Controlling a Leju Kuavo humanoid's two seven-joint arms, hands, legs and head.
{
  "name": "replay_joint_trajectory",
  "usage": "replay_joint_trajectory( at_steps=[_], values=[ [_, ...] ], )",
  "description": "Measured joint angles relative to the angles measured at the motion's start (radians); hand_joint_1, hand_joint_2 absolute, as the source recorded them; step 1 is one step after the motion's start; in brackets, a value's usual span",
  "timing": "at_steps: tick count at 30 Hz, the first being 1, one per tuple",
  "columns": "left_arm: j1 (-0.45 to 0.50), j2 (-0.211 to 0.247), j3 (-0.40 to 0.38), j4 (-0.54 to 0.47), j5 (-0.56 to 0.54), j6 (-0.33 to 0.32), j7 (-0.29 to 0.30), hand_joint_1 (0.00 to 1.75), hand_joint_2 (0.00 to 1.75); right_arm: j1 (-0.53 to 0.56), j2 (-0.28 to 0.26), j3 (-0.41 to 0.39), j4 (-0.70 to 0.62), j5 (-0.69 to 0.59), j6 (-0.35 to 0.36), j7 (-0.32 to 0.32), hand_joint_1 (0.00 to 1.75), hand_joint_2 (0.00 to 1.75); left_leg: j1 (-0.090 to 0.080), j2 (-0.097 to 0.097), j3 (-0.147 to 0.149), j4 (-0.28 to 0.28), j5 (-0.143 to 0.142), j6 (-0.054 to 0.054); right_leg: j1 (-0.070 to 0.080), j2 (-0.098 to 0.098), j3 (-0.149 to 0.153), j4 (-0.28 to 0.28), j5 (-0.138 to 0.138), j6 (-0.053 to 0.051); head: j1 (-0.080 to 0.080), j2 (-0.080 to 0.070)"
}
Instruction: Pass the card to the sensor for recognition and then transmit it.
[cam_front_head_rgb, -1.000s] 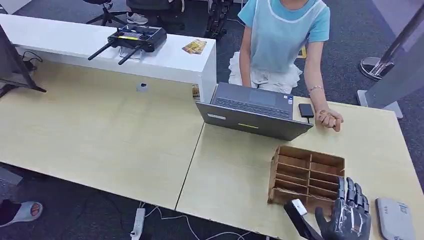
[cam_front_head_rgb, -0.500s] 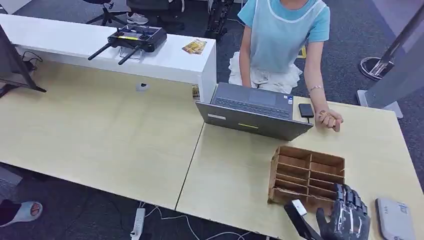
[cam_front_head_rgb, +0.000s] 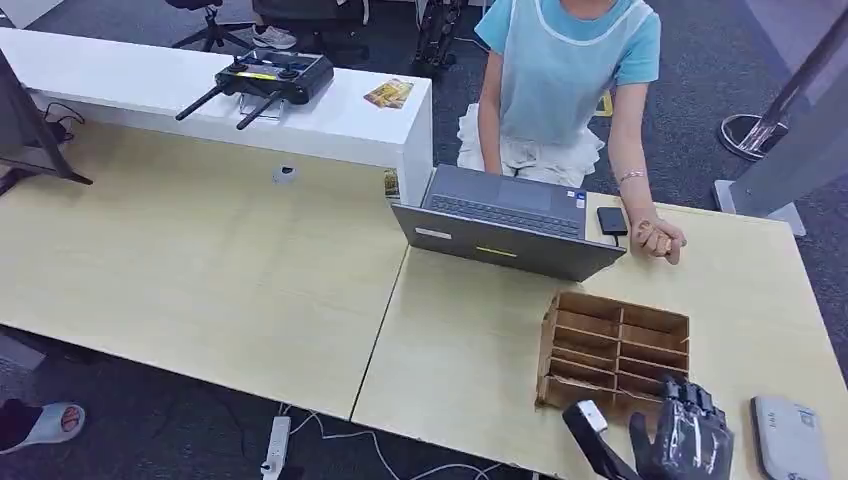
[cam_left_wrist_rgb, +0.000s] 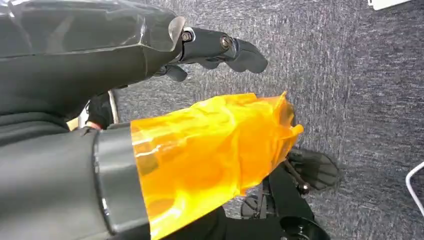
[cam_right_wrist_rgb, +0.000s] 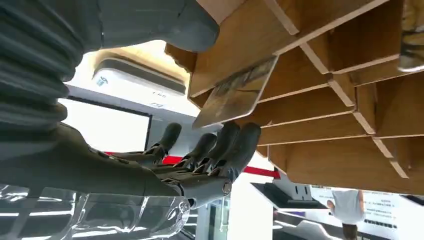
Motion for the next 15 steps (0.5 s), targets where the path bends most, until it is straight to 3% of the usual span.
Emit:
replay_joint_trajectory(
  at_steps=[7,11,15],
  values=[
    [0.000,0.000,0.000,0.000,0.000,0.000,-0.002,0.00,0.00,-0.006,-0.003,0.013,0.006,0.000,-0.013,0.000,0.66,1.75,0.000,0.000,0.000,0.000,0.000,0.000,0.000,0.000,0.000,0.000,0.000,0.000,0.000,0.000],
    [0.000,0.000,0.000,0.000,0.000,0.000,-0.003,0.00,0.00,-0.009,-0.003,0.015,0.007,0.000,-0.018,0.000,0.75,1.75,0.000,0.000,0.000,0.000,0.000,0.000,0.000,0.000,0.000,0.000,0.000,0.000,0.000,0.000],
    [0.000,0.000,0.000,0.000,0.000,0.000,-0.003,0.00,0.00,-0.011,-0.003,0.018,0.008,0.000,-0.027,-0.004,0.70,1.75,0.000,0.000,0.000,0.000,0.000,0.000,0.000,0.000,0.000,0.000,0.000,0.000,0.000,0.000]
  ],
)
